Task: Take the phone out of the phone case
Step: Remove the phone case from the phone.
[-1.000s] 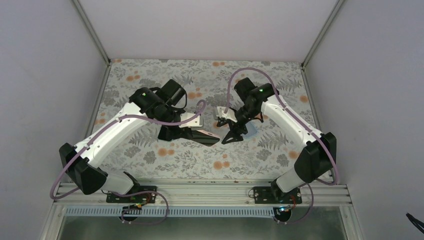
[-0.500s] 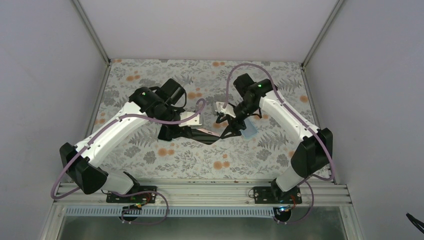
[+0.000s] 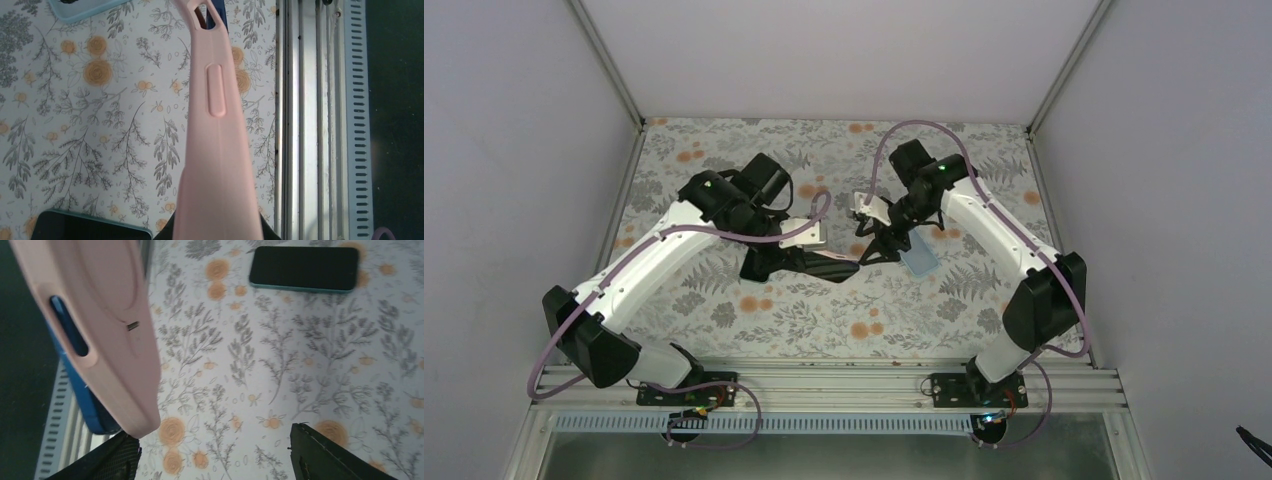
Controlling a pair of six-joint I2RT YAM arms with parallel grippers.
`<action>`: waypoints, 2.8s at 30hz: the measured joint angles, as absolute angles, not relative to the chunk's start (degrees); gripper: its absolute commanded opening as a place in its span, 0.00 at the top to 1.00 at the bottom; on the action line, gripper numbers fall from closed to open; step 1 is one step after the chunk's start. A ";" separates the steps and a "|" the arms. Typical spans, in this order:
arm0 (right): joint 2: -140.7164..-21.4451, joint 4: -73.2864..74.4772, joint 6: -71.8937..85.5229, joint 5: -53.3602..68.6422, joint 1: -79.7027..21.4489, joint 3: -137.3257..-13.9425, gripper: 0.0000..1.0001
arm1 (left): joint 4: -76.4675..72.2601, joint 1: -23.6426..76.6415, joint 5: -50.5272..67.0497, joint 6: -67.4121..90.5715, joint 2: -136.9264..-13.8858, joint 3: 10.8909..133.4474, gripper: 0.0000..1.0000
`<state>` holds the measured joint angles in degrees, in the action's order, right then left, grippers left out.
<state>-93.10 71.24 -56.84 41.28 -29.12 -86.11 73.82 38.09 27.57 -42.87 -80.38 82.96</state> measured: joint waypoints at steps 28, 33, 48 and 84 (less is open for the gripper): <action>-100.31 67.35 -54.46 46.41 -37.47 -102.08 0.27 | 74.28 31.99 28.88 -43.07 -77.36 87.70 0.98; -102.21 66.87 -54.70 45.23 -40.42 -102.13 0.37 | 76.55 31.44 26.48 -44.12 -77.93 87.57 0.98; -102.89 68.31 -50.02 42.44 -41.98 -104.38 0.96 | 75.70 29.34 26.20 -45.30 -79.15 88.07 0.97; -93.69 43.72 -24.64 37.54 -33.52 -93.38 0.97 | 43.88 25.52 17.12 -38.26 -60.64 81.10 0.00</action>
<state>-93.69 43.72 -24.64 37.54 -33.52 -93.38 43.88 25.52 17.12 -38.26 -60.64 81.10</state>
